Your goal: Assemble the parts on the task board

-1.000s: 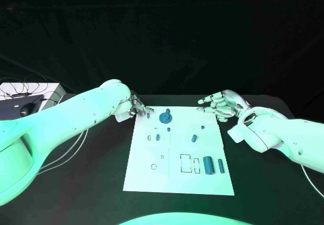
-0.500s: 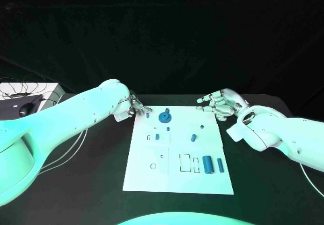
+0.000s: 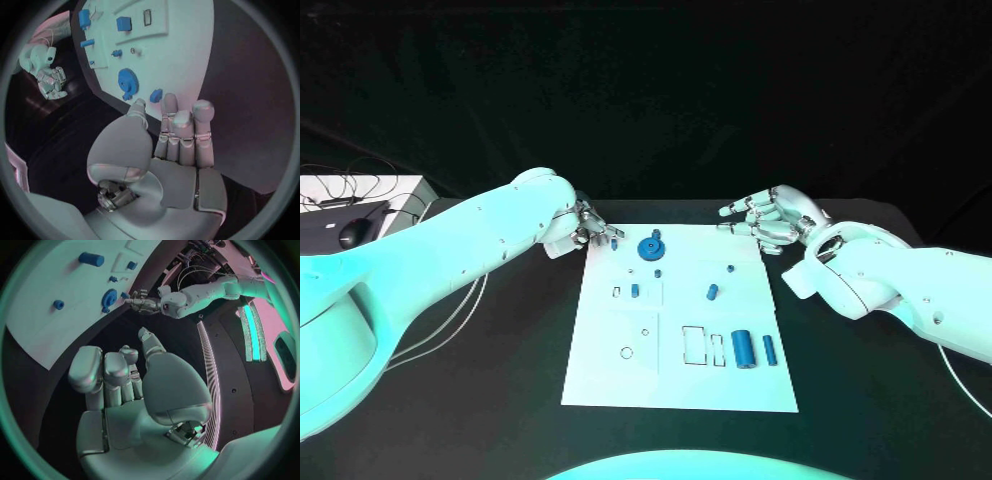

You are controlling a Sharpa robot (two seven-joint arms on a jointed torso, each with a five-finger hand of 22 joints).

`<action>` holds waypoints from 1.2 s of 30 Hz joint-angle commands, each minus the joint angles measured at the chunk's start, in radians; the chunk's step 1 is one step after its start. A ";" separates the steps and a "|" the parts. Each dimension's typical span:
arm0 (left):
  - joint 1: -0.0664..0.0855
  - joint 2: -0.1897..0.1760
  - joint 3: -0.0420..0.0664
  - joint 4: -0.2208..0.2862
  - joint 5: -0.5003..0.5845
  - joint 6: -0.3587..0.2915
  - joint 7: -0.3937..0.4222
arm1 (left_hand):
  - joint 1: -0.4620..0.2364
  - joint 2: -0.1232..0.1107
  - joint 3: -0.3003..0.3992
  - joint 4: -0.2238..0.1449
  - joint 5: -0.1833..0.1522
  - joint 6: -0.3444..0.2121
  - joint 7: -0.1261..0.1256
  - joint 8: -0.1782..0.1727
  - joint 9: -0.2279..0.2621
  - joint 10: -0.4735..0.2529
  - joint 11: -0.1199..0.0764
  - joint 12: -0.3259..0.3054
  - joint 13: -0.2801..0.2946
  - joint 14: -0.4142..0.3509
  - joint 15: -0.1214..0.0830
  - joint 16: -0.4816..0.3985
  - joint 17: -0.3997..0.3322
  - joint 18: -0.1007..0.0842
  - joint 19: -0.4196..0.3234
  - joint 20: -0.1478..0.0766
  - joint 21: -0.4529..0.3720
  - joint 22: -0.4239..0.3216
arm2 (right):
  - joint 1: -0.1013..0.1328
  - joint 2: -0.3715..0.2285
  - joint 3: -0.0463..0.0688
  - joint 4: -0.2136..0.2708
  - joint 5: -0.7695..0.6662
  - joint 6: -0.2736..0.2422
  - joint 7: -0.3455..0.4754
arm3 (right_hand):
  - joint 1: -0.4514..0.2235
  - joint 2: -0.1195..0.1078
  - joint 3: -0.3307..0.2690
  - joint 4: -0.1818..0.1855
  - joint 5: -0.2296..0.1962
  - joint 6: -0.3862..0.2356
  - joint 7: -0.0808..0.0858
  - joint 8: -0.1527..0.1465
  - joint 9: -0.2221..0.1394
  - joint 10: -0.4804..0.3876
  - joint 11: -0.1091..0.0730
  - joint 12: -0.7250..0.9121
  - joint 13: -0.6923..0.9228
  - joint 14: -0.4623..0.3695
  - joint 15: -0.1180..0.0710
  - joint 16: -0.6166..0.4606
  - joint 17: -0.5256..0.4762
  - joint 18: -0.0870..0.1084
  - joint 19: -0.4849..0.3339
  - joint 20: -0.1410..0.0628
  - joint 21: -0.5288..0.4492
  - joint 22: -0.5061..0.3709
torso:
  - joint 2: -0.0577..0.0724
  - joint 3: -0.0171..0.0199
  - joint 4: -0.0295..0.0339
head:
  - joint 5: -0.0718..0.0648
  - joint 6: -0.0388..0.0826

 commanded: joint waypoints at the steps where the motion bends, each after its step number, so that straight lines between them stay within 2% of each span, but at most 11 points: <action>1: 0.001 0.005 -0.001 -0.004 0.015 0.023 0.020 | 0.004 0.007 0.009 -0.006 0.004 0.002 0.004 -0.008 -0.001 -0.005 0.000 0.004 -0.001 -0.008 -0.001 0.004 0.000 -0.004 0.003 0.001 -0.004 0.002 | 0.001 0.001 0.001 0.002 -0.003 -0.006 0.011 | -0.008 0.000 -0.002 -0.005 0.003 -0.003 0.007 0.002 0.001 -0.006 -0.002 -0.002 -0.001 0.001 -0.004 -0.004 -0.001 0.019 -0.005 0.002 -0.007 0.130 | 0.000 0.0002 0.0003 | -0.001 -0.002; 6: 0.000 0.008 -0.002 -0.008 0.018 0.033 0.024 | 0.013 0.008 0.034 -0.018 0.004 0.003 0.004 -0.011 -0.001 -0.006 0.000 0.005 -0.002 -0.009 -0.001 0.005 0.000 -0.005 0.003 0.001 -0.005 0.004 | 0.002 0.001 0.001 0.003 -0.003 -0.006 0.010 | -0.008 0.000 -0.002 -0.005 0.003 -0.003 0.007 0.002 0.001 -0.006 -0.002 -0.002 -0.001 0.001 -0.004 -0.004 -0.001 0.019 -0.005 0.002 -0.007 0.130 | 0.000 0.0001 0.0008 | -0.003 -0.004; 9: 0.000 0.009 -0.004 -0.009 0.020 0.039 0.027 | 0.013 0.000 0.063 -0.026 0.004 0.004 0.003 -0.015 -0.002 -0.009 0.000 0.005 -0.002 -0.013 0.000 0.006 -0.002 -0.005 0.000 0.001 -0.011 0.004 | 0.002 0.001 0.001 0.003 -0.003 -0.006 0.010 | -0.008 0.000 -0.002 -0.005 0.003 -0.003 0.007 0.002 0.001 -0.006 -0.002 -0.002 -0.001 0.001 -0.004 -0.004 -0.001 0.019 -0.005 0.002 -0.007 0.130 | 0.000 0.0002 0.0010 | -0.004 -0.004; 29: 0.000 0.006 -0.009 -0.009 0.030 0.048 0.029 | 0.030 0.006 0.081 -0.046 0.004 0.010 0.001 -0.020 -0.005 -0.008 -0.002 0.005 -0.002 -0.013 -0.002 0.008 0.000 -0.006 0.001 0.001 -0.008 0.009 | 0.003 0.004 0.001 0.000 -0.003 -0.003 0.006 | -0.007 0.001 0.000 -0.006 0.003 -0.002 0.007 0.002 0.001 -0.004 -0.002 0.001 0.000 0.002 -0.004 -0.002 0.002 0.018 -0.003 0.001 -0.003 0.131 | -0.001 -0.0004 0.0015 | -0.004 -0.010; 32: 0.000 0.005 -0.009 -0.009 0.034 0.047 0.031 | 0.040 0.015 0.090 -0.053 0.005 0.011 0.000 -0.023 -0.007 -0.009 -0.003 0.005 -0.003 -0.014 -0.002 0.008 -0.001 -0.006 0.001 0.001 -0.008 0.009 | 0.003 0.004 0.001 -0.001 -0.003 -0.003 0.006 | -0.007 0.001 0.000 -0.006 0.003 -0.002 0.007 0.002 0.001 -0.004 -0.002 0.001 0.000 0.002 -0.004 -0.002 0.002 0.018 -0.003 0.001 -0.003 0.131 | -0.001 -0.0003 0.0015 | -0.004 -0.011; 36: 0.000 0.005 -0.009 -0.010 0.048 0.045 0.033 | 0.066 0.039 0.130 -0.067 0.003 0.011 -0.002 -0.030 -0.011 -0.010 -0.005 0.002 -0.004 -0.015 -0.004 0.009 0.000 -0.007 0.001 0.000 -0.007 0.012 | 0.003 0.005 0.001 -0.001 -0.004 -0.002 0.006 | -0.007 0.001 0.000 -0.006 0.003 -0.002 0.007 0.002 0.001 -0.004 -0.002 0.001 0.000 0.002 -0.004 -0.002 0.002 0.018 -0.003 0.001 -0.003 0.131 | -0.001 -0.0002 0.0015 | -0.004 -0.013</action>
